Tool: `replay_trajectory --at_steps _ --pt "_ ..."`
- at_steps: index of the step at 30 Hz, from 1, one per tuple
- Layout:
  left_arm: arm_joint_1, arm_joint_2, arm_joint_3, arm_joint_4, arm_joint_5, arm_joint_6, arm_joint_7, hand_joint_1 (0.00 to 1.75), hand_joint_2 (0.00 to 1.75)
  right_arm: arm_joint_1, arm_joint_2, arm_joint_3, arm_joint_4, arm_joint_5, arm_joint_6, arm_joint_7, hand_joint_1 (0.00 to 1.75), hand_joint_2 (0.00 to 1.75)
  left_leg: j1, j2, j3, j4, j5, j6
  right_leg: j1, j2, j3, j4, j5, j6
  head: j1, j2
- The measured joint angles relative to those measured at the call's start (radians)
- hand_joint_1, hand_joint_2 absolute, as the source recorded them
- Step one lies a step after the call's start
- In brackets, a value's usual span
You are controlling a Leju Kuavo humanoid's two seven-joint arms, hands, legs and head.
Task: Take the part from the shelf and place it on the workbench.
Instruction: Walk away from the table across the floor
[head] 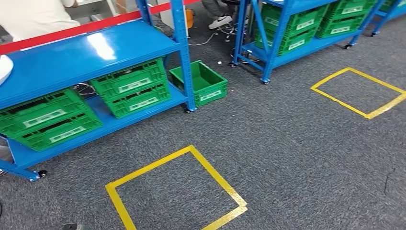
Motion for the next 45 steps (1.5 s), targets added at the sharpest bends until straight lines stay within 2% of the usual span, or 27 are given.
replay_trajectory --at_steps 1,3,4,5,7,8,10,15,16,19,20,22,24,26,27,28,29,30,31,33,35,37,39,41,43,44,45 --pt "-0.002 0.0 0.0 0.0 -0.001 0.0 0.0 0.0 0.0 0.0 0.0 0.0 0.0 0.0 -0.001 0.0 0.0 0.0 -0.004 0.011 0.007 -0.02 0.0 0.006 0.003 -0.012 0.002 -0.001 -0.001 0.004 0.0 0.0" --pt "0.002 0.0 0.0 0.0 -0.001 0.0 -0.001 0.0 0.0 -0.003 0.0 0.001 0.0 0.001 -0.001 -0.001 0.0 0.0 -0.004 -0.012 0.004 -0.027 0.002 0.017 0.003 -0.03 0.007 -0.004 -0.003 0.014 0.001 0.0" --pt "0.004 -0.001 0.0 0.0 -0.001 0.0 -0.001 0.0 0.0 -0.004 0.0 0.001 0.0 0.001 -0.002 -0.002 0.0 0.0 -0.002 -0.024 0.004 -0.029 0.005 0.023 0.001 -0.016 0.007 0.001 -0.009 0.02 0.002 0.0" --pt "0.006 -0.001 0.0 0.0 -0.001 0.0 -0.001 0.0 0.0 -0.005 0.0 0.001 0.0 0.001 -0.002 -0.003 0.0 0.0 0.001 -0.036 0.005 -0.031 0.008 0.029 -0.001 0.009 0.0 0.023 -0.024 0.027 0.004 0.0" --pt "0.003 -0.002 0.0 0.0 -0.001 0.003 -0.001 0.0 0.0 -0.002 0.0 0.001 0.0 0.002 -0.002 -0.006 0.0 0.0 0.006 -0.062 0.003 -0.033 0.013 0.038 -0.005 0.071 -0.046 0.129 -0.084 0.036 0.009 0.0" --pt "0.001 -0.002 0.0 0.0 -0.001 0.005 -0.001 0.0 0.0 0.0 0.0 0.002 0.0 0.003 -0.002 -0.007 0.0 0.0 0.006 -0.074 0.001 -0.033 0.014 0.04 -0.006 0.085 -0.075 0.193 -0.114 0.038 0.01 0.0" --pt "-0.001 -0.001 0.0 0.0 -0.001 0.007 -0.001 0.0 0.0 0.002 0.0 0.002 0.0 0.004 -0.002 -0.008 0.0 0.0 0.006 -0.089 0.0 -0.033 0.015 0.042 -0.006 0.093 -0.112 0.27 -0.147 0.04 0.01 0.0" --pt "0.0 -0.001 0.0 0.0 0.0 0.008 -0.001 0.0 0.0 0.004 0.0 0.002 0.0 0.006 -0.002 -0.009 0.0 0.0 0.006 -0.099 0.0 -0.033 0.015 0.042 -0.006 0.094 -0.128 0.301 -0.153 0.04 0.01 0.0" --pt "0.001 -0.001 0.0 0.0 0.0 0.008 0.0 0.0 0.0 0.004 0.0 0.004 0.0 0.007 -0.003 -0.009 0.0 0.0 0.007 -0.112 0.001 -0.032 0.016 0.04 -0.007 0.096 -0.118 0.274 -0.128 0.04 0.01 0.0" --pt "0.002 0.002 0.0 0.0 -0.001 0.007 -0.002 0.0 0.0 0.003 -0.001 0.007 0.0 0.014 -0.004 -0.004 0.0 0.0 0.011 -0.182 -0.008 -0.025 0.021 0.016 -0.023 0.172 -0.018 0.046 -0.015 0.034 0.012 0.0" --pt "0.002 0.003 0.0 0.0 -0.002 0.006 -0.004 0.0 0.0 0.003 -0.001 0.007 0.0 0.016 -0.004 -0.001 0.0 0.0 0.013 -0.199 -0.013 -0.025 0.024 0.006 -0.025 0.191 0.002 0.002 -0.002 0.029 0.013 0.0" --pt "0.006 0.003 0.0 0.0 -0.004 0.005 -0.007 0.0 0.0 0.002 -0.002 0.008 0.0 0.017 -0.004 0.001 0.0 0.0 0.016 -0.211 -0.018 -0.029 0.03 -0.006 -0.023 0.168 0.002 0.002 0.003 0.014 0.012 0.0" --pt "0.006 0.002 0.0 0.001 -0.005 0.004 -0.01 0.0 0.0 0.001 -0.002 0.008 0.0 0.018 -0.005 -0.002 0.0 0.0 0.014 -0.174 -0.04 0.01 0.002 -0.014 -0.024 0.143 0.002 -0.003 0.008 0.0 0.005 0.0" --pt "0.0 0.0 0.0 0.002 -0.005 0.003 -0.013 0.0 0.0 0.002 -0.002 0.01 0.0 0.017 -0.005 -0.006 0.0 0.0 0.012 -0.119 -0.097 0.126 -0.065 -0.019 -0.02 0.113 0.0 -0.005 0.009 -0.008 -0.004 0.0" --pt "-0.003 0.0 0.0 0.002 -0.005 0.003 -0.015 0.0 0.0 0.004 -0.003 0.012 0.0 0.017 -0.005 -0.008 0.0 0.0 0.012 -0.105 -0.129 0.194 -0.094 -0.021 -0.017 0.097 -0.001 -0.005 0.008 -0.009 -0.005 0.0" --pt "-0.003 0.0 0.0 0.002 -0.004 0.003 -0.017 0.0 0.0 0.004 -0.003 0.012 0.0 0.017 -0.005 -0.011 0.0 0.0 0.012 -0.098 -0.15 0.241 -0.108 -0.021 -0.015 0.081 -0.002 -0.005 0.008 -0.011 -0.005 0.0" --pt "-0.002 0.0 0.0 0.002 -0.004 0.003 -0.018 0.0 0.0 0.004 -0.003 0.013 0.0 0.016 -0.005 -0.014 0.0 0.0 0.012 -0.095 -0.153 0.255 -0.103 -0.02 -0.014 0.066 -0.003 -0.005 0.007 -0.011 -0.005 0.0" --pt "0.0 0.001 0.0 0.002 -0.003 0.002 -0.019 0.0 0.0 0.003 -0.003 0.013 0.0 0.014 -0.006 -0.016 0.0 0.0 0.012 -0.091 -0.137 0.229 -0.081 -0.018 -0.013 0.053 -0.002 -0.005 0.007 -0.011 -0.005 0.0" --pt "0.001 0.001 0.0 0.002 -0.002 0.002 -0.02 0.0 0.0 0.002 -0.003 0.013 0.0 0.012 -0.007 -0.019 0.0 0.0 0.01 -0.08 -0.103 0.171 -0.048 -0.015 -0.013 0.04 0.0 -0.005 0.006 -0.01 -0.005 0.0" --pt "-0.002 0.002 0.0 0.002 0.002 0.001 -0.023 0.0 0.0 0.0 -0.003 0.014 0.0 0.006 -0.011 -0.024 0.0 0.0 0.003 -0.025 -0.029 0.04 -0.002 -0.005 -0.008 0.019 0.003 -0.003 0.002 -0.003 -0.007 0.0" --pt "-0.005 0.003 0.0 0.002 0.007 0.001 -0.025 0.0 0.0 -0.001 -0.003 0.014 0.0 0.0 -0.018 -0.028 0.0 0.0 -0.004 0.008 0.002 -0.02 0.004 0.007 -0.001 0.002 0.007 -0.005 -0.002 0.006 -0.007 0.0" --pt "-0.001 0.004 0.0 0.002 0.009 0.002 -0.026 0.0 0.0 -0.004 -0.003 0.013 0.0 -0.008 -0.026 -0.029 0.0 0.0 -0.004 -0.008 0.002 -0.026 0.003 0.019 0.0 -0.013 0.015 -0.01 -0.004 0.017 -0.006 0.0" --pt "0.002 0.004 0.001 0.002 0.011 0.005 -0.025 0.0 0.0 -0.005 -0.003 0.013 0.0 -0.016 -0.03 -0.024 0.0 0.0 0.001 -0.02 0.003 -0.031 0.008 0.03 -0.002 0.013 0.009 0.014 -0.024 0.028 -0.004 0.0" --pt "0.0 0.004 0.001 0.002 0.011 0.006 -0.023 0.0 0.0 -0.004 -0.004 0.008 0.0 -0.028 -0.031 -0.009 0.0 0.0 0.005 -0.033 0.003 -0.033 0.01 0.039 -0.006 0.067 -0.039 0.12 -0.084 0.037 0.0 0.0" --pt "-0.002 0.005 0.001 0.002 0.011 0.007 -0.02 0.0 0.0 -0.001 -0.004 -0.002 0.0 -0.044 -0.03 0.015 0.0 0.87 0.005 -0.047 0.003 -0.033 0.01 0.044 -0.007 0.091 -0.106 0.254 -0.137 0.041 0.002 0.0" --pt "-0.002 0.005 0.001 0.002 0.011 0.007 -0.019 0.0 0.0 0.0 -0.004 -0.007 0.0 -0.05 -0.029 0.026 0.0 1.31 0.005 -0.054 0.003 -0.032 0.01 0.044 -0.007 0.094 -0.125 0.284 -0.139 0.041 0.002 0.0" --pt "-0.001 0.005 0.001 0.002 0.011 0.007 -0.018 0.0 0.0 0.001 -0.004 -0.012 0.0 -0.056 -0.028 0.035 0.0 1.75 0.006 -0.06 0.004 -0.032 0.009 0.043 -0.008 0.094 -0.125 0.273 -0.118 0.042 0.002 0.0"
